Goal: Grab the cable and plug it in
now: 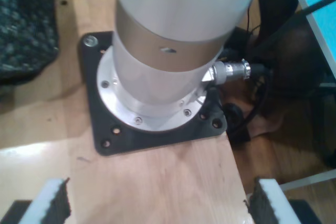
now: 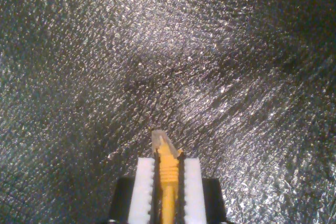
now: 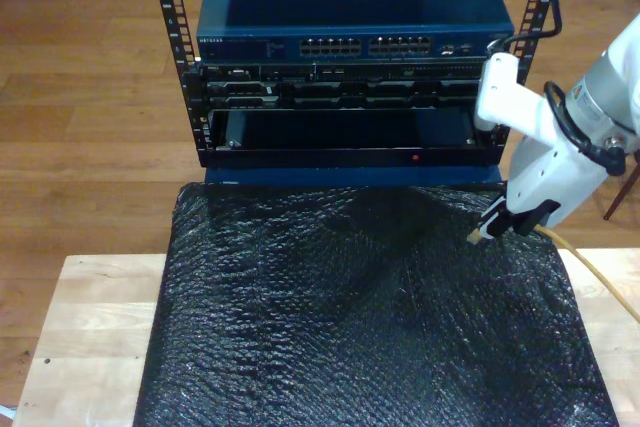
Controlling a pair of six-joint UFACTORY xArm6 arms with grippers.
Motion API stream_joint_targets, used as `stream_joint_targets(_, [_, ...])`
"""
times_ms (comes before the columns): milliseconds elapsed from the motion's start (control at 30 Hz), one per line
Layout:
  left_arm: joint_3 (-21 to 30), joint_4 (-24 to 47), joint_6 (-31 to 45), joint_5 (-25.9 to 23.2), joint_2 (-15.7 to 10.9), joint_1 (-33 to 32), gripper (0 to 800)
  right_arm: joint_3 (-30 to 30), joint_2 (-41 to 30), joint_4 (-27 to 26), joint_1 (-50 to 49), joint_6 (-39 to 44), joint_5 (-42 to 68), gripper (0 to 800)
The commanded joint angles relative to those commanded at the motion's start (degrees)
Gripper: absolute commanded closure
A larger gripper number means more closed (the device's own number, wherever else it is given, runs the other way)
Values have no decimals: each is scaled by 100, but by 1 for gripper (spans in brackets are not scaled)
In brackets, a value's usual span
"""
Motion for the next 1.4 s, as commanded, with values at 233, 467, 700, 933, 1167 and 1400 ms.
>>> stream_joint_targets(233, [677,114,132,-633,-264,281,2,0,-9,0,0,0,18,800])
stream_joint_targets(467, [1178,220,316,-1152,-484,589,2,44,-44,-9,0,0,35,800])
stream_joint_targets(700, [1556,360,607,-1793,-571,853,2,62,-44,0,9,-9,35,800])
stream_joint_targets(933, [2268,325,712,-3103,-607,1116,0,88,9,0,35,-9,-18,800])
stream_joint_targets(1167, [2462,334,721,-3429,-527,1204,0,237,70,-9,105,-18,-545,800])
stream_joint_targets(1400, [2435,334,853,-3455,-334,1204,0,765,-35,-281,290,-44,-1424,800])
